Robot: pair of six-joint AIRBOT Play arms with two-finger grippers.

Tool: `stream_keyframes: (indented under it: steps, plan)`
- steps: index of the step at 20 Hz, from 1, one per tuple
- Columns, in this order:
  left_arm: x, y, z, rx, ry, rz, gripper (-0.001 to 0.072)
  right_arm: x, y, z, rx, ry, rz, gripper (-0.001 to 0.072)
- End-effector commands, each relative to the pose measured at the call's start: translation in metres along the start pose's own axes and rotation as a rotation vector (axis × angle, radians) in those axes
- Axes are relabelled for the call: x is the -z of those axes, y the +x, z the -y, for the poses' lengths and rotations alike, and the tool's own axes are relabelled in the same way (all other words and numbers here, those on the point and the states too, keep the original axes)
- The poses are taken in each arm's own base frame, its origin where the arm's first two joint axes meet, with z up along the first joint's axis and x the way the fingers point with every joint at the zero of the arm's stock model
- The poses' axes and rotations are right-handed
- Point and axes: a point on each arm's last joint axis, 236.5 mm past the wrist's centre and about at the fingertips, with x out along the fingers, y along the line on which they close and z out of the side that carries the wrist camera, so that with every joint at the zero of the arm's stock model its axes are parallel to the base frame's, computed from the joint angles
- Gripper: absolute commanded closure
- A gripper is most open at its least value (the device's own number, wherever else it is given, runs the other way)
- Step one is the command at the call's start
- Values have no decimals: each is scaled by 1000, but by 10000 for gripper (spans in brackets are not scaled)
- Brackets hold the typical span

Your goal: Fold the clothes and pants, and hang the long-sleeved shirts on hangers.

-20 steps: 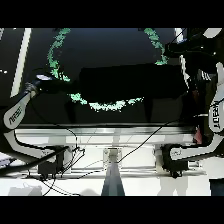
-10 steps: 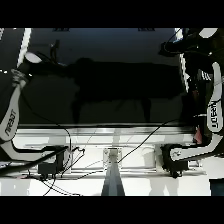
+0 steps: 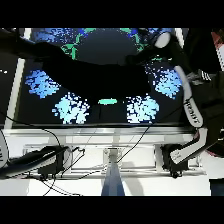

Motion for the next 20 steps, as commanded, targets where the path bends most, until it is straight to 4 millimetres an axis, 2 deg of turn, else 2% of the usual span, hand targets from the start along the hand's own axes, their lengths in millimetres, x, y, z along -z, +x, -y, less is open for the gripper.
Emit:
stream_keyframes:
  steps: [1,3,5,7,10,13,15,18,20]
  plan:
    - [-1,-17,5,-20,5,20,695,3,47,-77,-95,-54,22,695]
    - [-1,-16,4,-22,5,19,695,4,60,-112,-119,-107,49,695]
    - [0,-18,-12,-94,7,14,695,11,68,-140,-139,-150,57,695]
    - [4,-20,-31,-172,0,1,695,14,73,-158,-153,-176,65,696]
    - [0,-20,-32,-182,2,17,696,13,82,-173,-161,-194,98,696]
    - [-19,-15,-15,-165,50,88,695,15,98,-170,-151,-188,100,696]
    - [-31,-9,8,-137,104,134,695,15,103,-162,-141,-180,95,696]
    - [-53,-8,49,-90,204,246,695,16,101,-133,-86,-191,62,696]
    - [-69,-10,75,-57,248,330,695,9,98,-117,-71,-166,71,696]
